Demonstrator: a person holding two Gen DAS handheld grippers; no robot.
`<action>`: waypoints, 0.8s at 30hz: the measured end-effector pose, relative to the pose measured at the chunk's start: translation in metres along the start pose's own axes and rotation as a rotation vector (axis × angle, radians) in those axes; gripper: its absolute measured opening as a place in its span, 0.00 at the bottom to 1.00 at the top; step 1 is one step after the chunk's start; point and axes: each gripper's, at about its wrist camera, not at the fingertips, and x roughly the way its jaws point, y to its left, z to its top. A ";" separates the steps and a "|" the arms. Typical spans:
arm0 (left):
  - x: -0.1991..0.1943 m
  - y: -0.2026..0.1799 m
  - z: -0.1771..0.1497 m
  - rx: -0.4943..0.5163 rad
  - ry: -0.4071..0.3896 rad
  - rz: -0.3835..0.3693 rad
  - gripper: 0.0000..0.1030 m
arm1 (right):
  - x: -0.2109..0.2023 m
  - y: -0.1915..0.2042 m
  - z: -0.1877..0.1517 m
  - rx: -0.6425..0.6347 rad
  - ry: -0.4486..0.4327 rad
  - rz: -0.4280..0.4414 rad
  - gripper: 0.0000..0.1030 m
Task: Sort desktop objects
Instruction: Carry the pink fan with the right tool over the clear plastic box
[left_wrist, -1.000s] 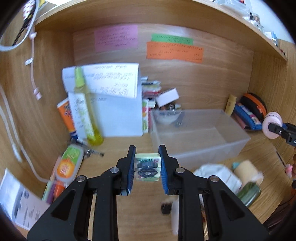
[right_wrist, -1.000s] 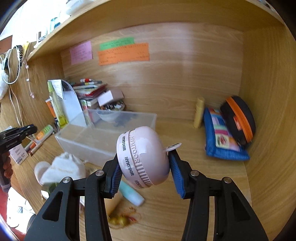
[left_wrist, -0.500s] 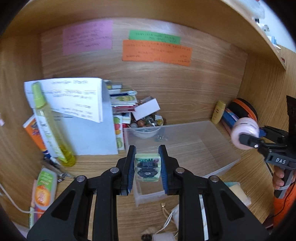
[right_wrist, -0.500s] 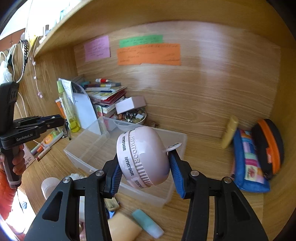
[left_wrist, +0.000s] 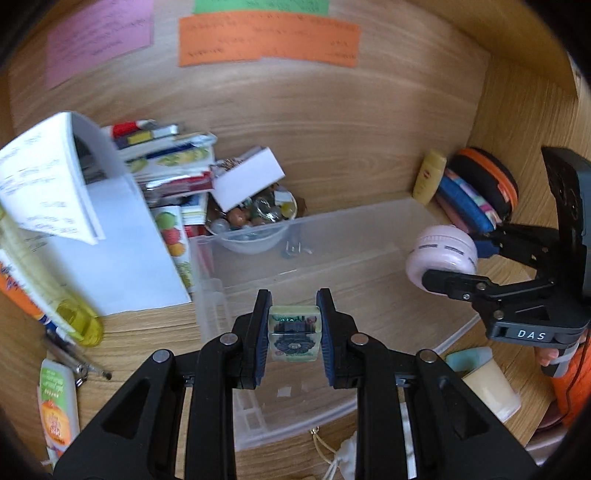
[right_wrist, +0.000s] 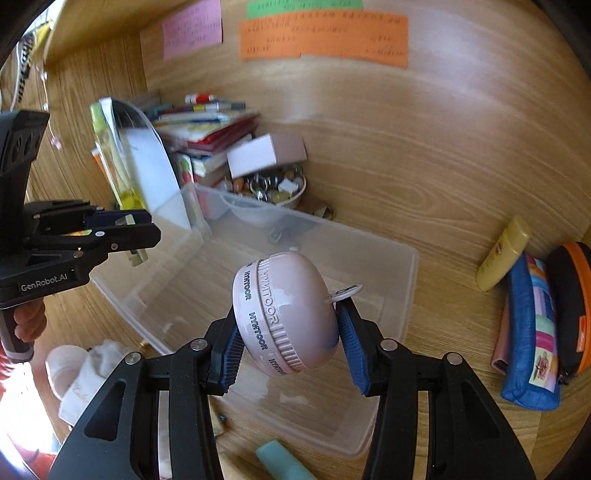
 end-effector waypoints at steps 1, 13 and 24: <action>0.004 -0.001 0.000 0.011 0.010 0.002 0.23 | 0.003 0.000 0.000 -0.005 0.013 0.000 0.43; 0.040 -0.011 0.000 0.090 0.139 -0.032 0.23 | 0.035 0.004 0.006 -0.076 0.111 0.016 0.43; 0.056 -0.015 -0.003 0.115 0.185 -0.031 0.23 | 0.052 0.004 0.006 -0.092 0.189 0.042 0.43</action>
